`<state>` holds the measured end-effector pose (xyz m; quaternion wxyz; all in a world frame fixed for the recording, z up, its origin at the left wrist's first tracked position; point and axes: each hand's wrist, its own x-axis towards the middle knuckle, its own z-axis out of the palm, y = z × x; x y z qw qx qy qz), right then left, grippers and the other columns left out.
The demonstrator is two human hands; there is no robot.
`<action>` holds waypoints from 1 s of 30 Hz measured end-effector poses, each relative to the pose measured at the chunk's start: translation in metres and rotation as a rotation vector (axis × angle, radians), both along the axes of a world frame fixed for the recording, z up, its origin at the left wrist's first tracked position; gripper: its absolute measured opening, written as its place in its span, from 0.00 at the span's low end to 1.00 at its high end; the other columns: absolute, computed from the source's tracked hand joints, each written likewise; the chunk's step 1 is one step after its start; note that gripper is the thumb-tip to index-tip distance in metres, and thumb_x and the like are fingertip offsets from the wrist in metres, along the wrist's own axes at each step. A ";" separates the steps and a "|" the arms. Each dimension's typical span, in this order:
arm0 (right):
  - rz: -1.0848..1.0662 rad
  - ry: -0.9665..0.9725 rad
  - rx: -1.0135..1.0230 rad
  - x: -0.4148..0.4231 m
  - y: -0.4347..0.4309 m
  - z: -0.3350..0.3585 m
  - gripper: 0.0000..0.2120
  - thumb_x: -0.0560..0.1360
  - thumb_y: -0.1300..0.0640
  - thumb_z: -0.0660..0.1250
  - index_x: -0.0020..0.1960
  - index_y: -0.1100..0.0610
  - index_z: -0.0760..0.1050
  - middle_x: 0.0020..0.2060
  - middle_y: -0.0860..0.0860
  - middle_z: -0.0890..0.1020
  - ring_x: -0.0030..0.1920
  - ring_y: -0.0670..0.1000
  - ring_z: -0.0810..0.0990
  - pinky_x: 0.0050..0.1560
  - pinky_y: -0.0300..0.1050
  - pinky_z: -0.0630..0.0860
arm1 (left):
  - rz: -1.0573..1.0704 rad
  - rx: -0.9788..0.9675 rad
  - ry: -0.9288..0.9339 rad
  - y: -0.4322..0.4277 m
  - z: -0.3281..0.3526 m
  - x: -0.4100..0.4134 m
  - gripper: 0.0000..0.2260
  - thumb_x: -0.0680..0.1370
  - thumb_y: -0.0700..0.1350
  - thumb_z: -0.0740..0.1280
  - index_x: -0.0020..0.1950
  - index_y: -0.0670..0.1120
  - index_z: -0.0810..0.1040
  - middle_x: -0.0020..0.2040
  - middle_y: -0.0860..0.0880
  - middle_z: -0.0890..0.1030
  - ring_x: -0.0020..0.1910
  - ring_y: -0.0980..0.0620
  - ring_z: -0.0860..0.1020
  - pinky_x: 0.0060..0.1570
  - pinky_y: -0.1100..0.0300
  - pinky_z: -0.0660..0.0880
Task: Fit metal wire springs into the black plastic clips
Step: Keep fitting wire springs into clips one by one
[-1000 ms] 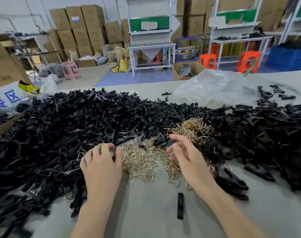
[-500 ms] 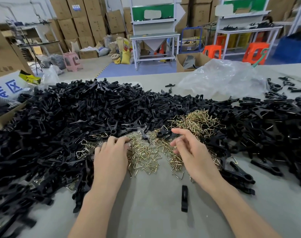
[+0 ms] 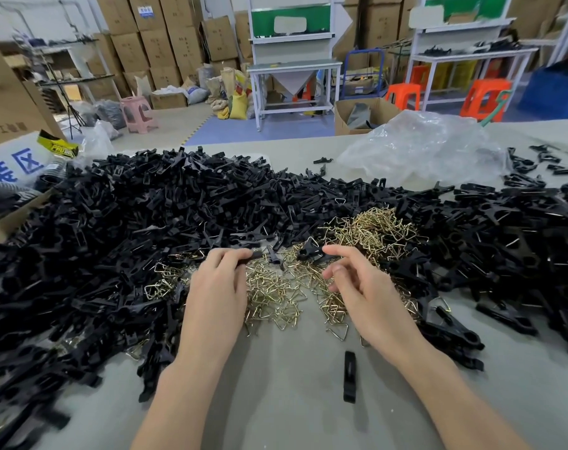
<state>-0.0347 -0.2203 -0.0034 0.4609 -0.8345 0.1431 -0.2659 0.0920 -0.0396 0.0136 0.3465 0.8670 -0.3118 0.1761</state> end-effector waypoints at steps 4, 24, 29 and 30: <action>0.001 -0.028 -0.036 0.000 0.003 0.003 0.17 0.84 0.55 0.60 0.64 0.33 0.71 0.48 0.37 0.81 0.41 0.50 0.81 0.39 0.43 0.77 | -0.047 -0.364 0.184 -0.013 0.008 -0.011 0.09 0.81 0.41 0.67 0.55 0.55 0.79 0.48 0.60 0.80 0.43 0.65 0.77 0.43 0.76 0.69; 0.283 -0.067 0.593 0.005 0.015 0.013 0.11 0.78 0.57 0.71 0.58 0.45 0.84 0.55 0.48 0.86 0.55 0.48 0.85 0.53 0.38 0.80 | -0.293 -0.692 0.607 -0.038 0.009 -0.046 0.06 0.81 0.42 0.67 0.53 0.54 0.80 0.43 0.53 0.85 0.43 0.53 0.83 0.45 0.63 0.79; 0.218 -0.084 0.591 0.006 0.010 0.013 0.12 0.73 0.50 0.73 0.55 0.40 0.84 0.53 0.48 0.86 0.53 0.48 0.85 0.51 0.37 0.80 | -0.231 -0.685 0.584 -0.034 0.010 -0.041 0.05 0.80 0.45 0.67 0.51 0.54 0.81 0.39 0.51 0.81 0.36 0.55 0.76 0.37 0.65 0.74; 0.211 -0.089 0.590 0.006 0.010 0.013 0.12 0.73 0.50 0.73 0.55 0.40 0.84 0.53 0.47 0.86 0.53 0.48 0.86 0.51 0.37 0.80 | -0.240 -0.666 0.583 -0.034 0.010 -0.041 0.05 0.81 0.45 0.67 0.51 0.54 0.82 0.39 0.51 0.82 0.36 0.56 0.76 0.37 0.66 0.74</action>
